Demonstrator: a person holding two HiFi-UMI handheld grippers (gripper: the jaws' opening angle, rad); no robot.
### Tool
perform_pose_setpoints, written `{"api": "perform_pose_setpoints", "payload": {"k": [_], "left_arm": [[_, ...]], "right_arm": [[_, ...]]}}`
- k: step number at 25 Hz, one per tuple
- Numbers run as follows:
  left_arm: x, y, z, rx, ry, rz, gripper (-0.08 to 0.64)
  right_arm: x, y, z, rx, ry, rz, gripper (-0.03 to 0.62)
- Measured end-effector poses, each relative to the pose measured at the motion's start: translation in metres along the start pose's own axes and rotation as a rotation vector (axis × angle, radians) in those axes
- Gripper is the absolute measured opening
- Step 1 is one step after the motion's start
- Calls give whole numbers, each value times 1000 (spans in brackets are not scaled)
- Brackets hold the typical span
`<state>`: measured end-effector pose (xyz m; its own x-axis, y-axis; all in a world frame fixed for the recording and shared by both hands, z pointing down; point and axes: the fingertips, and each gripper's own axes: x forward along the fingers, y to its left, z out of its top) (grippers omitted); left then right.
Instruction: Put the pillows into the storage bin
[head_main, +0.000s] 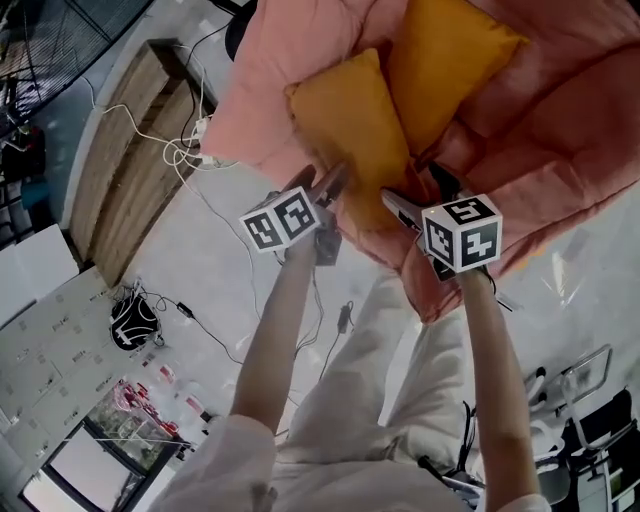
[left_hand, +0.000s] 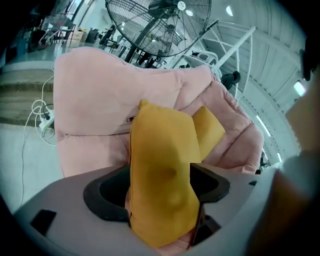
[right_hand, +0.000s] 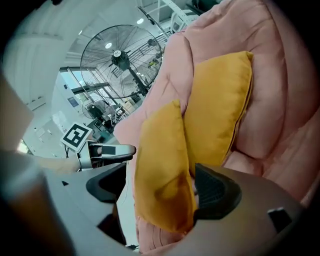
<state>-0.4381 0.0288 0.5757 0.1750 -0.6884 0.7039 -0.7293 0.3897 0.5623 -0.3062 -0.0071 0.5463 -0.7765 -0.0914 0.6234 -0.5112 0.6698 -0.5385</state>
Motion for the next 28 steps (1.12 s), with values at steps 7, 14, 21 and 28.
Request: {"api": "perform_pose_setpoints", "payload": {"k": [7, 14, 21, 28], "left_arm": [[27, 13, 10, -63, -9, -32, 443], [32, 10, 9, -98, 3, -132, 405], [39, 18, 14, -122, -3, -146, 479], [56, 10, 21, -195, -31, -162, 486]], "right_arm": [[44, -10, -19, -21, 74, -37, 423], [65, -13, -23, -51, 92, -16, 405], [71, -12, -21, -5, 73, 15, 477], [88, -23, -37, 89, 153, 24, 540]]}}
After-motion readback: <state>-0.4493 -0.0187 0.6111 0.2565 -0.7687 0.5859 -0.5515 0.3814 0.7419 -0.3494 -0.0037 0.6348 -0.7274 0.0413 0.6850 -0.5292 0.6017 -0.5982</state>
